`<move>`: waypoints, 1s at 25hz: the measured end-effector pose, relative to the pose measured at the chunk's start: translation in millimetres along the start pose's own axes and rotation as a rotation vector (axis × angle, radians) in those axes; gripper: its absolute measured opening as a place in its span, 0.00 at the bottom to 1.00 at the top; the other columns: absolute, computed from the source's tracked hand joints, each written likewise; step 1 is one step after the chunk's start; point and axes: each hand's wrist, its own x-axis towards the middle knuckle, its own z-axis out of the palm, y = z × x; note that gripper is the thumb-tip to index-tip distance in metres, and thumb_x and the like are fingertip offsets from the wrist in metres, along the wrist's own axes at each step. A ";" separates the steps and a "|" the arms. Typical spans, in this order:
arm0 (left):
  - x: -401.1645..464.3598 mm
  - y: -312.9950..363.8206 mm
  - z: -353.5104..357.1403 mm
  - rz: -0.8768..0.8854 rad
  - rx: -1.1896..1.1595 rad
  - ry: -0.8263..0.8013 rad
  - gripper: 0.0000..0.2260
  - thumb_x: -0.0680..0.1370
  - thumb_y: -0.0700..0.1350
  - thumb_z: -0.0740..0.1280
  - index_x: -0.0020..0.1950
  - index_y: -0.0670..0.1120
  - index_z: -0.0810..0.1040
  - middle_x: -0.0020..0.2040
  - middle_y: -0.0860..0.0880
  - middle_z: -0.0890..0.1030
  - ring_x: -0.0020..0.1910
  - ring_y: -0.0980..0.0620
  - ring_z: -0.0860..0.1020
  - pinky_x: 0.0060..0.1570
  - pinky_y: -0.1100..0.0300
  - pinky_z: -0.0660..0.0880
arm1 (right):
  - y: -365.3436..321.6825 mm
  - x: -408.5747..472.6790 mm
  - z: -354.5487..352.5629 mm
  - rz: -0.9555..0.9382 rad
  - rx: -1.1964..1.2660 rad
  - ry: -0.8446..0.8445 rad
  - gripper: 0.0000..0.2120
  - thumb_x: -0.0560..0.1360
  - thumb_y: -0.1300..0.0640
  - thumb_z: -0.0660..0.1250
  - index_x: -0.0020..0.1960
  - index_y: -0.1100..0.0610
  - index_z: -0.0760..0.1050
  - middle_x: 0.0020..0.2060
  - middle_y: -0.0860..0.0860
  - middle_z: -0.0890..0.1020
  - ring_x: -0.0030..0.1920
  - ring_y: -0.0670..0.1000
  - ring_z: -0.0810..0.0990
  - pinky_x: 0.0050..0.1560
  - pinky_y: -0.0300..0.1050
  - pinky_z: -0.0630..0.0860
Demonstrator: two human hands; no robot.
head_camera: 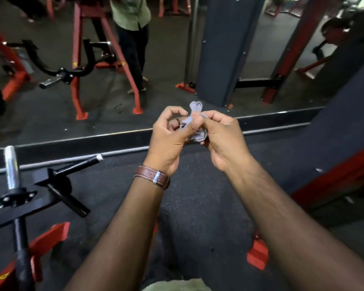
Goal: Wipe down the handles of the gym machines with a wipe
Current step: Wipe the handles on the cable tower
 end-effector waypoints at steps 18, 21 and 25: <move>-123.0 -50.8 287.4 -0.490 -0.205 -0.589 0.07 0.77 0.40 0.70 0.52 0.41 0.75 0.49 0.39 0.82 0.48 0.44 0.81 0.53 0.45 0.79 | -106.4 -227.8 -196.0 -0.404 0.462 0.691 0.21 0.78 0.53 0.67 0.61 0.71 0.77 0.55 0.63 0.83 0.54 0.58 0.84 0.56 0.49 0.81; -147.3 -57.3 313.9 -0.557 -0.185 -0.757 0.08 0.76 0.41 0.71 0.51 0.40 0.75 0.46 0.39 0.82 0.43 0.46 0.82 0.44 0.52 0.82 | -114.8 -257.5 -206.1 -0.475 0.305 0.860 0.16 0.72 0.65 0.72 0.56 0.74 0.77 0.47 0.66 0.84 0.43 0.57 0.84 0.42 0.44 0.82; -174.2 -70.8 348.3 -0.718 -0.202 -0.926 0.10 0.75 0.46 0.70 0.51 0.41 0.76 0.44 0.39 0.81 0.42 0.45 0.82 0.43 0.51 0.81 | -117.5 -291.6 -229.0 -0.510 0.411 1.004 0.16 0.71 0.74 0.68 0.58 0.69 0.76 0.44 0.61 0.85 0.41 0.55 0.85 0.38 0.44 0.81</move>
